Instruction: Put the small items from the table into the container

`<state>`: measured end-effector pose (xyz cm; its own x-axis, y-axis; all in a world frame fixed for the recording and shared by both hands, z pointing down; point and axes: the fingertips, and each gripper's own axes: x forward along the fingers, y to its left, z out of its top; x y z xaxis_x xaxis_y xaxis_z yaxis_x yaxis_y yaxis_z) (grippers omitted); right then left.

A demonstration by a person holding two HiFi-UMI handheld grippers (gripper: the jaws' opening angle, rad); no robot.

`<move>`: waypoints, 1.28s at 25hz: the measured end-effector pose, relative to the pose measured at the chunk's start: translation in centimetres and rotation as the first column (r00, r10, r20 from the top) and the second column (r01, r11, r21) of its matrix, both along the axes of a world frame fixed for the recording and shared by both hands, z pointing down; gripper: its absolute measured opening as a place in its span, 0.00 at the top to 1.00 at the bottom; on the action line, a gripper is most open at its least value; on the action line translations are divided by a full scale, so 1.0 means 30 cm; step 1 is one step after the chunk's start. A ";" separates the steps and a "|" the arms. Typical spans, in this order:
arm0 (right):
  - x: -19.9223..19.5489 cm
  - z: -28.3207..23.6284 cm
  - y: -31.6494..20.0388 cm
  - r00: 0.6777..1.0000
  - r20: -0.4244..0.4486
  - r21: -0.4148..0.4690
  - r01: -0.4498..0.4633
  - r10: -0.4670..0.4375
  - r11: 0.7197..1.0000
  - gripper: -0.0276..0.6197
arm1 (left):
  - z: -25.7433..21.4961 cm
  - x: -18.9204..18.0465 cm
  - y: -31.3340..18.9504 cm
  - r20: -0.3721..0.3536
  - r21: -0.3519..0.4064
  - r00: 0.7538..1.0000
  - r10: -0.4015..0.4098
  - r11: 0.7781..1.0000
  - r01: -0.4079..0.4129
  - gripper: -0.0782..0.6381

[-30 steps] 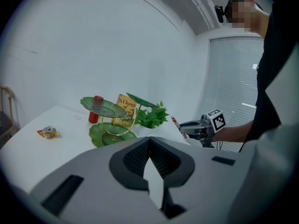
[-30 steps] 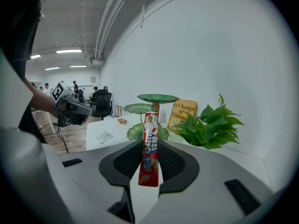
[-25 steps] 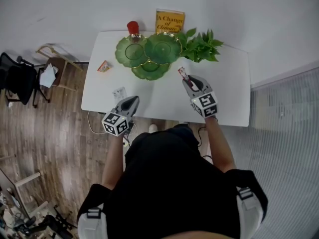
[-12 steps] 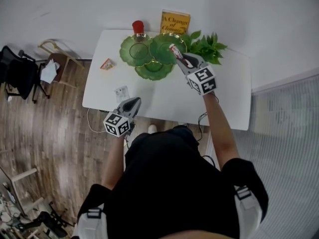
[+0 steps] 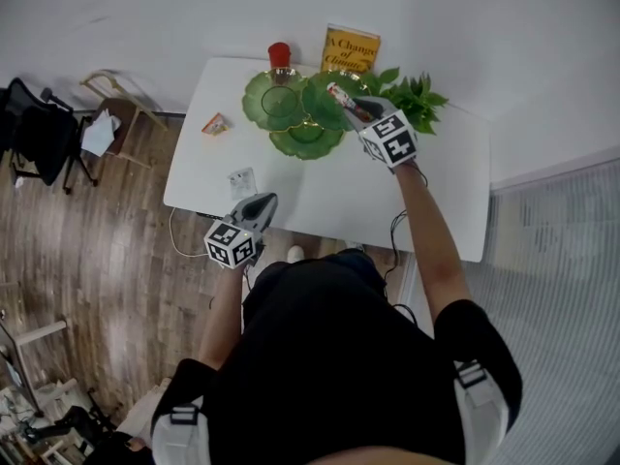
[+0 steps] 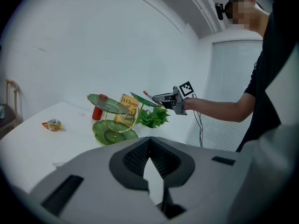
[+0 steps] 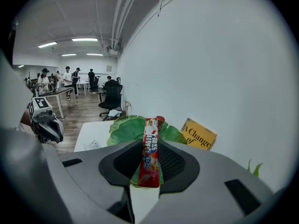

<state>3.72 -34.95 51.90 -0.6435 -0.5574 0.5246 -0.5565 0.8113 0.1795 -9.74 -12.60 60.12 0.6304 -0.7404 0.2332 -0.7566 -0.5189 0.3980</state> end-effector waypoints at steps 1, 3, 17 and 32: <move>-0.001 0.009 -0.004 1.000 -0.010 -0.008 -0.001 0.000 1.000 0.78 | 0.001 -0.002 0.002 -0.002 0.000 1.000 -0.003 1.000 0.003 0.89; -0.001 0.027 -0.007 0.999 -0.033 -0.019 0.002 -0.002 1.000 0.78 | 0.003 -0.008 0.006 -0.004 -0.001 1.000 -0.007 1.000 0.007 0.89; -0.009 0.030 -0.011 0.999 -0.037 -0.015 -0.001 0.000 1.000 0.78 | -0.002 -0.024 -0.005 -0.012 0.001 1.000 -0.006 1.000 0.006 0.89; 0.142 -0.031 0.243 0.987 0.146 0.118 -0.092 0.074 0.989 0.92 | -0.034 -0.001 -0.051 0.005 0.035 0.997 0.076 0.997 -0.076 0.89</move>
<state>7.99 -27.65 50.97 -0.6547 -0.6668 0.3560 -0.6476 0.7377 0.1910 -9.76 -14.12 59.11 0.6845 -0.6980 0.2104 -0.7157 -0.5884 0.3763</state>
